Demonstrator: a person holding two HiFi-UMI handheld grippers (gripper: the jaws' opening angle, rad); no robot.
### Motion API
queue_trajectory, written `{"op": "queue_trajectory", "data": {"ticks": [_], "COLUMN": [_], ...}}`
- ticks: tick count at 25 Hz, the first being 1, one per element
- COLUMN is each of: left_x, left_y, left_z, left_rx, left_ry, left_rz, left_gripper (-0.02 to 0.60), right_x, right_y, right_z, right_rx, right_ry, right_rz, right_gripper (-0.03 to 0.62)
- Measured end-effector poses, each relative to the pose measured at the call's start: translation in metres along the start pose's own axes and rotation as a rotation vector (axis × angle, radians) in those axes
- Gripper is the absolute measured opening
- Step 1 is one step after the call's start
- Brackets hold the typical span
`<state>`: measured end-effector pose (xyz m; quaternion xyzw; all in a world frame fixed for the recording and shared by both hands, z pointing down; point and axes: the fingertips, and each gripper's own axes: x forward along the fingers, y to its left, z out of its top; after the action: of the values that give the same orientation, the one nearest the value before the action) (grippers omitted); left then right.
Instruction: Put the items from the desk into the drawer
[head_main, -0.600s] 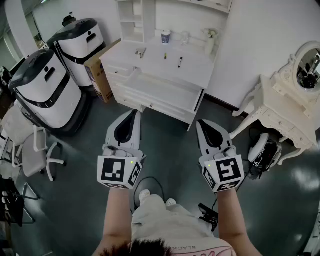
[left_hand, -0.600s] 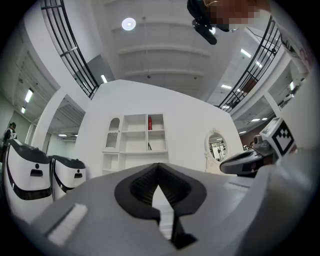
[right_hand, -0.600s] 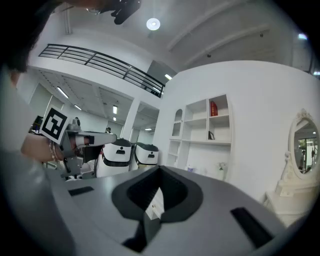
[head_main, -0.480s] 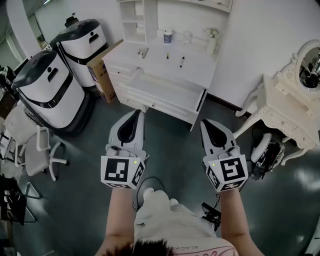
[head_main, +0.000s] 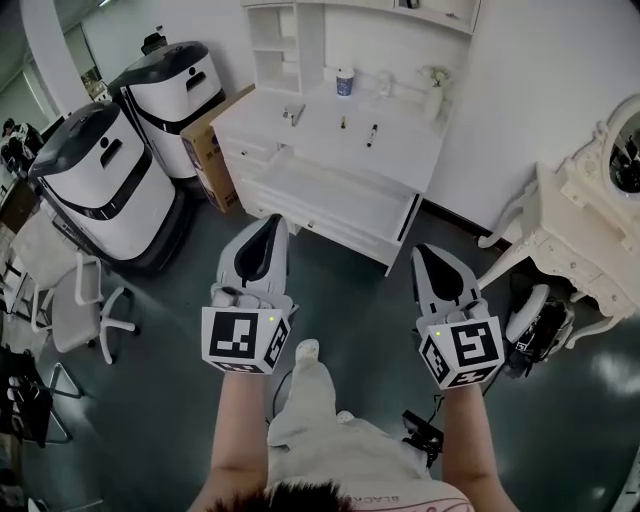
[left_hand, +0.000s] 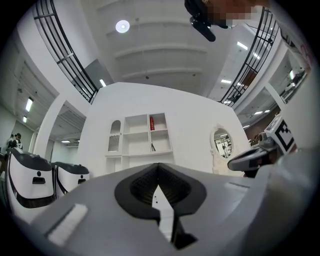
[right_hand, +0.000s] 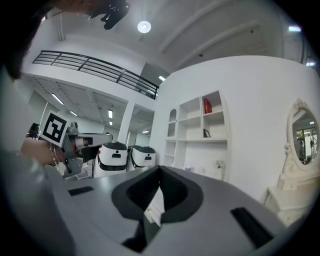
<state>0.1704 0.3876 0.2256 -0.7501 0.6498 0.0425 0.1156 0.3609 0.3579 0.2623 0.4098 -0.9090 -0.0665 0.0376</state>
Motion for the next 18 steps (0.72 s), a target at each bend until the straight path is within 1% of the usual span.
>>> {"op": "queue_trajectory", "data": {"ticks": [3, 7, 14, 18], "left_x": [0.023, 0.067, 0.154, 0.198], "left_y": [0.012, 0.039, 0.105, 0.143], "left_z": [-0.009, -0.021, -0.041, -0.055], "left_rx": [0.000, 0.000, 0.007, 0.003], "left_ry": [0.002, -0.001, -0.006, -0.004], "left_rz": [-0.008, -0.021, -0.072, -0.102], "left_gripper": [0.009, 0.009, 0.009, 0.009], "right_x": [0.024, 0.072, 0.177, 0.232], "right_y": [-0.012, -0.029, -0.052, -0.058], "right_z": [-0.004, -0.005, -0.003, -0.005], "right_rx": [-0.017, -0.018, -0.032, -0.034], "right_ry": [0.008, 0.013, 0.039, 0.062], "right_rz": [-0.013, -0.037, -0.092, -0.127], "right_gripper": [0.007, 0.006, 0.006, 0.006]}}
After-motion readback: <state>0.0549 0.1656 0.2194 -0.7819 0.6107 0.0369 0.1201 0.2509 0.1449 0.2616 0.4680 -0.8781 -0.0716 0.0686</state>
